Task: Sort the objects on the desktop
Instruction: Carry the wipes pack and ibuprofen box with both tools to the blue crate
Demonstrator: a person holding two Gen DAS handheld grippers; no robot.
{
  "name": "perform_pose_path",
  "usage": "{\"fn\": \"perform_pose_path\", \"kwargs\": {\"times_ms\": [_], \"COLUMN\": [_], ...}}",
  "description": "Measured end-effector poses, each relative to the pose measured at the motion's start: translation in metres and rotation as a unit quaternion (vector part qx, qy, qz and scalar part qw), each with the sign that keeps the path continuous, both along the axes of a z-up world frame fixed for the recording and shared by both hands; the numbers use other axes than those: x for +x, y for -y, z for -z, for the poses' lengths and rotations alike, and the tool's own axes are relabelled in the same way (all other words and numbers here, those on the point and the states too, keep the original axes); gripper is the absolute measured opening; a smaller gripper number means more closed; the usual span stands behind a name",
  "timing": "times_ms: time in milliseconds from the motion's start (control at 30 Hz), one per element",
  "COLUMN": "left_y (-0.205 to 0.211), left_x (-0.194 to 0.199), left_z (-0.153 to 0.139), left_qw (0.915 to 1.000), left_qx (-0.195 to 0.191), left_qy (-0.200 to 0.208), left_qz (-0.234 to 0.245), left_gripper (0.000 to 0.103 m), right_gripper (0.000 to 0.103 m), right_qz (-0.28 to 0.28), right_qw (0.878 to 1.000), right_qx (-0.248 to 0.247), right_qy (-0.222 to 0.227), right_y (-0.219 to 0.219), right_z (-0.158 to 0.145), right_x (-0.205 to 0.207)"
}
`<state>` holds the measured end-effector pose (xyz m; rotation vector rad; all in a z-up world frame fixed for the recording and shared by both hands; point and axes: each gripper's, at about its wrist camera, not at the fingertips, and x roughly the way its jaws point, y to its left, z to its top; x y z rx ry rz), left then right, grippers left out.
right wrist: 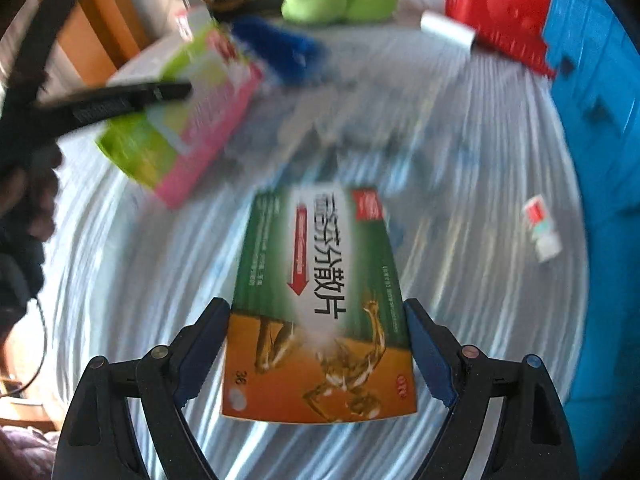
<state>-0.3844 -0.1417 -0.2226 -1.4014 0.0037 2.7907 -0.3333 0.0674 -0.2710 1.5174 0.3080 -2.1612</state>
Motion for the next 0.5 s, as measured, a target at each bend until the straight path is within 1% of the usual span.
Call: {"fn": "perform_pose_path", "kwargs": {"times_ms": [167, 267, 333, 400, 433, 500], "left_y": [-0.002, -0.004, -0.005, -0.002, -0.001, -0.002], "left_x": [-0.001, 0.000, 0.000, 0.000, 0.001, 0.005], "left_z": [0.002, 0.003, 0.007, 0.009, 0.008, 0.005], "left_qw": [1.0000, 0.9999, 0.9999, 0.9998, 0.9997, 0.9995], "left_qx": [-0.003, -0.005, -0.004, 0.007, 0.012, 0.015], "left_qy": [-0.001, 0.000, 0.005, 0.008, 0.008, 0.006], "left_qz": [0.005, 0.010, 0.013, 0.014, 0.018, 0.027], "left_gripper": [0.026, 0.026, 0.026, 0.026, 0.026, 0.025], "right_gripper": [0.087, 0.089, 0.091, 0.088, 0.087, 0.087], "right_qz": [-0.001, -0.009, -0.015, -0.031, -0.033, -0.034], "right_qw": [1.000, 1.000, 0.999, 0.998, 0.997, 0.997], "right_qx": [0.000, 0.011, 0.029, 0.063, 0.063, 0.075], "right_qy": [0.015, 0.026, 0.020, 0.007, 0.007, -0.014], "right_y": [0.002, 0.007, 0.013, 0.022, 0.024, 0.024], "right_z": [0.018, 0.025, 0.028, 0.029, 0.027, 0.021], "right_x": [-0.004, -0.011, -0.012, -0.009, -0.007, -0.003]}}
